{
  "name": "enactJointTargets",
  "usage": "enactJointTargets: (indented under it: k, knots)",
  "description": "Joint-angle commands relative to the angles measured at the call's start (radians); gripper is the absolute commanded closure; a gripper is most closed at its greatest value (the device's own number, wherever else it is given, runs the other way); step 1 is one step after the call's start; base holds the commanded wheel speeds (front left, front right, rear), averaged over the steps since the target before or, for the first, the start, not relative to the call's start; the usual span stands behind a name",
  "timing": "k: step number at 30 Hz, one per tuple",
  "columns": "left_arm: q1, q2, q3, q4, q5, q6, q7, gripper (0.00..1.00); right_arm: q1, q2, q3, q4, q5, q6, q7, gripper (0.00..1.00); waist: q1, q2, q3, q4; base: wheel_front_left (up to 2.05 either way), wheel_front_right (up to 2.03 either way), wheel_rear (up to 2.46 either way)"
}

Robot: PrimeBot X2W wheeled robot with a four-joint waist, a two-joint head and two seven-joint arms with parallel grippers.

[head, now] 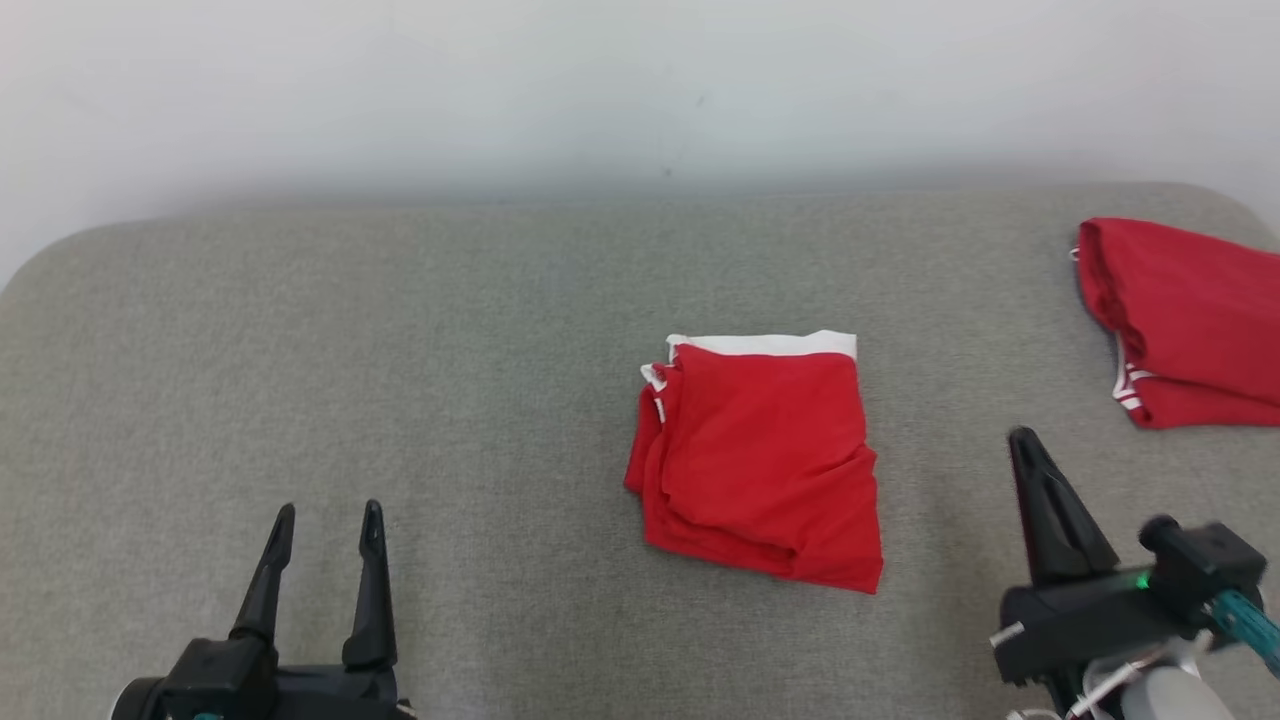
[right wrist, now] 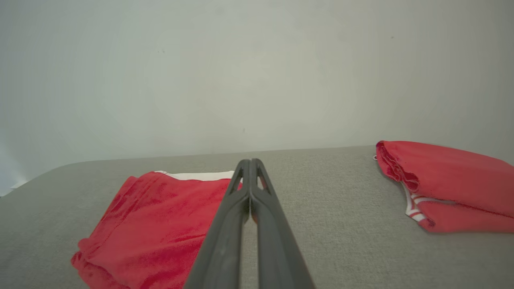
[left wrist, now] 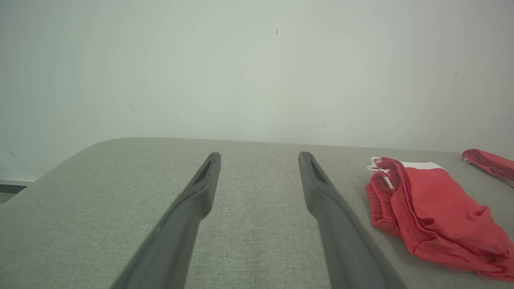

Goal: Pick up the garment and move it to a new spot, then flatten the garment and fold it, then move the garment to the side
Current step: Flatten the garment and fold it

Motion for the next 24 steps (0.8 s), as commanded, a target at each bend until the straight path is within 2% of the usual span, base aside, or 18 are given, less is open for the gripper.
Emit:
enactJointTargets:
  k: [1,5,6,7,9,10,24]
  knots:
    - [0.019,0.001,0.012,0.004,0.011,0.001,-0.003,0.0,0.033,0.001,-0.023,-0.011,-0.011,-0.003,0.0,1.0,0.0,-0.0001,-0.028,-0.029,0.0,0.0,0.0]
    - [0.05,0.001,0.028,0.006,0.03,0.005,-0.003,0.0,0.097,0.013,-0.069,-0.03,-0.03,-0.003,0.0,1.0,0.0,-0.0001,-0.047,-0.044,0.0,0.0,0.0]
    - [0.058,0.001,0.032,0.004,0.035,0.007,-0.003,0.0,0.112,0.019,-0.075,-0.035,-0.035,-0.003,0.0,0.96,0.0,-0.0001,-0.051,-0.046,0.0,0.0,0.0]
    - [0.067,0.001,0.036,0.004,0.037,0.007,-0.003,0.0,0.126,0.023,-0.08,-0.038,-0.041,-0.003,0.0,0.82,0.0,-0.0001,-0.057,-0.048,0.0,0.0,0.0]
    - [0.084,0.0,0.035,0.0,0.043,0.015,-0.003,0.0,0.148,0.025,-0.087,-0.046,-0.048,-0.003,0.0,0.37,0.0,-0.0001,-0.065,-0.049,0.0,0.0,0.0]
    - [0.089,0.001,0.04,-0.001,0.046,0.013,-0.003,0.0,0.157,0.027,-0.088,-0.05,-0.05,-0.003,0.0,0.0,0.0,-0.0001,-0.069,-0.048,0.0,0.0,0.0]
    - [0.156,0.012,0.058,-0.016,0.097,0.001,-0.003,0.0,0.201,0.043,-0.085,-0.053,-0.081,-0.003,0.0,0.0,0.0,-0.0001,-0.104,-0.02,0.0,0.0,0.0]
